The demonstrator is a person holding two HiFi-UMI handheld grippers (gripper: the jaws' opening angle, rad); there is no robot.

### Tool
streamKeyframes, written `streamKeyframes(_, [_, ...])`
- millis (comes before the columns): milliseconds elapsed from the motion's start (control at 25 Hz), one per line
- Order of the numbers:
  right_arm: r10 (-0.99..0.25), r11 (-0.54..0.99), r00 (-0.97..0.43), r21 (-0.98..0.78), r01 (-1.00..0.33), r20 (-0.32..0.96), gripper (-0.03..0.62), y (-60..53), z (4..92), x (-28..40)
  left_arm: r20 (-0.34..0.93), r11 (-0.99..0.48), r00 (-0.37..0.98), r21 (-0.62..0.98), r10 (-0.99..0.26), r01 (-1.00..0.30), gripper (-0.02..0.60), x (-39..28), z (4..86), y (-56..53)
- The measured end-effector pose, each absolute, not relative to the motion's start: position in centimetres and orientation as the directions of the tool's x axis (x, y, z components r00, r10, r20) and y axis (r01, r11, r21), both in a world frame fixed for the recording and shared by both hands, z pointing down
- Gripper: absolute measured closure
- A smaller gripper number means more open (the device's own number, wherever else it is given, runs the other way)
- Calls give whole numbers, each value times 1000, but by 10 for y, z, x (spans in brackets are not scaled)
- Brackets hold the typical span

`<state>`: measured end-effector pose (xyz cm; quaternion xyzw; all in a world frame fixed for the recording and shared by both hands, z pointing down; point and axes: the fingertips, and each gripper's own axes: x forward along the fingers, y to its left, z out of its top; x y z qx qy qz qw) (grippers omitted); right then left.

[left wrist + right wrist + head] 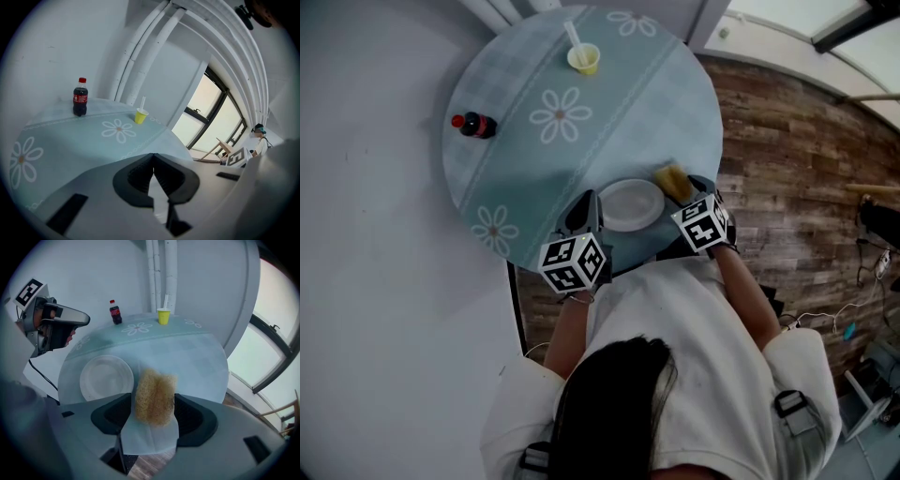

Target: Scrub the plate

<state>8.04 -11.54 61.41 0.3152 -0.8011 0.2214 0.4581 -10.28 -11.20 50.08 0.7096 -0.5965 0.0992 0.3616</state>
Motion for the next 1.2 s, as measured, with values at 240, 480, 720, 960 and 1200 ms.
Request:
streamKeyframes(240, [-296,682,-347,-57,-730,890,336,-116,624,90,577,-2,250,396,-777,-918,572,-107,501,-110])
streamKeyframes(480, [-305,633,-386,-118,-765,870,338,-124,621,86,586,37,230,406,-777,-913,572,-115,507,-104])
streamKeyframes(720, [-321,620,-374,-106,-778,870,341,-129,621,88,595,54,212,398,-775,-916,572,-117,510,-99])
streamKeyframes(960, [-392,622,-350,-36,-782,851,520,-139,612,92,605,57,212,394,-768,-918,572,-114,513,-95])
streamKeyframes(1200, [-396,648,-344,-6,-761,852,523,-140,617,91,616,65,209,391,-760,-918,572,-114,516,-88])
